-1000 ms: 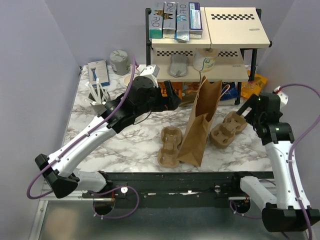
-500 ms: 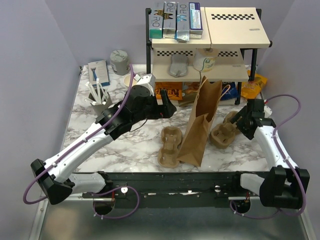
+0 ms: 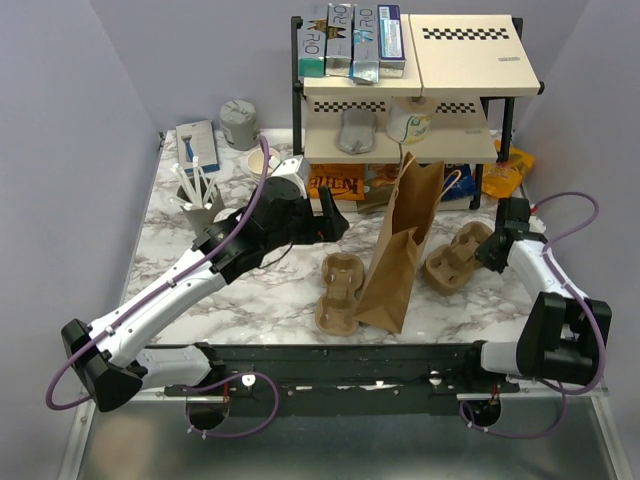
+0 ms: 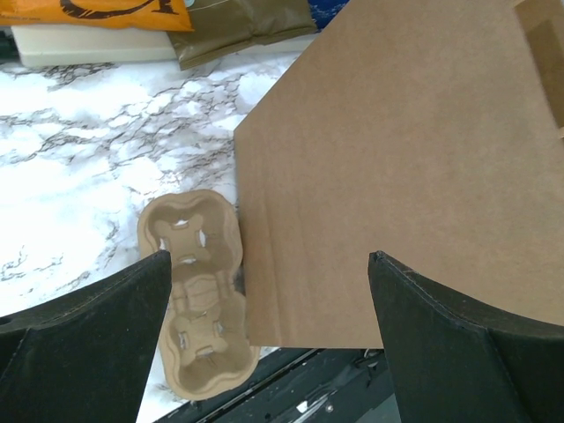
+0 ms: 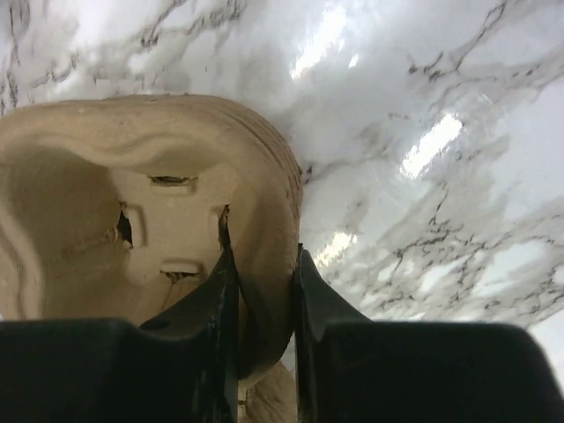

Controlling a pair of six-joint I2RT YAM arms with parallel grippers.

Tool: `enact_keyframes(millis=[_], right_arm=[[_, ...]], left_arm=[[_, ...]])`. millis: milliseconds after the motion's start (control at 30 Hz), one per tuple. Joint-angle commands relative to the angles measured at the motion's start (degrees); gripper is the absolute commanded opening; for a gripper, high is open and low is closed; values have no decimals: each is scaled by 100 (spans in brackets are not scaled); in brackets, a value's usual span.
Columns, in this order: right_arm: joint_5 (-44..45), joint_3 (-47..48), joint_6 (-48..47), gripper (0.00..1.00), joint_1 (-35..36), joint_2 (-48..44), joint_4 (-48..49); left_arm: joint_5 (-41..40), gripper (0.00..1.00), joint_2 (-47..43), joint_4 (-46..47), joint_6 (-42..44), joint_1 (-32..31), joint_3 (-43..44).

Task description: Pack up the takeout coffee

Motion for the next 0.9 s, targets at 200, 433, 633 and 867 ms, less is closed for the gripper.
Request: enact_keyframes(millis=[200, 433, 633, 867], right_arm=[[70, 1177, -2084, 8, -841, 640, 515], [-783, 2434, -3730, 11, -1307, 1712, 261], [-202, 2470, -3407, 66, -1316, 1504, -12], [-1854, 2365, -2405, 91, -906, -226, -425]], left_arm=[[-275, 99, -416, -39, 254, 128, -407], [-344, 99, -398, -329, 545, 181, -310], [-459, 99, -389, -373, 554, 198, -241], [-644, 99, -802, -408, 326, 198, -433]])
